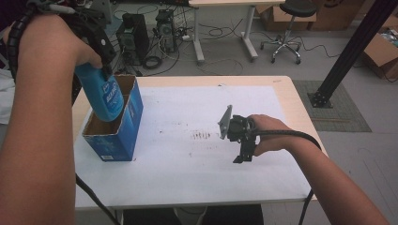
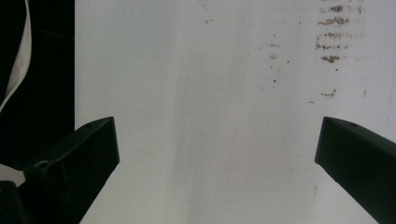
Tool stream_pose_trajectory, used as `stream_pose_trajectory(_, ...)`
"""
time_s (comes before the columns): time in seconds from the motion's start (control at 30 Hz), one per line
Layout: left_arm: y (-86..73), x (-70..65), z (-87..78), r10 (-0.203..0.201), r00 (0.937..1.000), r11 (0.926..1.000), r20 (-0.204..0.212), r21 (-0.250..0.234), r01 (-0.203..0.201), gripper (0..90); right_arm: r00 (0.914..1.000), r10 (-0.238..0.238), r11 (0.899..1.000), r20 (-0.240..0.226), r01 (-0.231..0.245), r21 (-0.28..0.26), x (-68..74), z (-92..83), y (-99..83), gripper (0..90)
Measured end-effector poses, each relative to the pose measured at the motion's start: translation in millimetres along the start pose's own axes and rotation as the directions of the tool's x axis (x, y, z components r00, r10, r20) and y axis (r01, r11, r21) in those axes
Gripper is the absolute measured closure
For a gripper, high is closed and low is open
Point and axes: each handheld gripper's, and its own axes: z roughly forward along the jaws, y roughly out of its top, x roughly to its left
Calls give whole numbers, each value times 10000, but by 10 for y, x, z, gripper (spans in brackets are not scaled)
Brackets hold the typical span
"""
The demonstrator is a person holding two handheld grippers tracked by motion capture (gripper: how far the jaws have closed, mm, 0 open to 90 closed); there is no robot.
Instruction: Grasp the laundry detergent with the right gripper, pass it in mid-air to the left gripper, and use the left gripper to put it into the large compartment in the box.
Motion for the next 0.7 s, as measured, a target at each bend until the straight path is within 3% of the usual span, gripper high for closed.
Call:
stream_pose_trajectory(0.13, 26, 99, 58, -352, 9993, 9994, -148, -40, 352, 381, 10000, -34, 10000, 19, 34, -5, -2, -1, -6, 0)
stream_pose_trajectory(0.37, 77, 212, 221, -573, 9983, 9983, 107, -96, 574, 381, 10000, 51, 10000, -66, -51, 50, -9, 8, -25, 0)
stream_pose_trajectory(0.7, 178, 301, 522, -573, 9984, 9982, 19, 150, 573, 380, 9999, 92, 9999, -142, -90, 118, -10, 17, -42, 0)
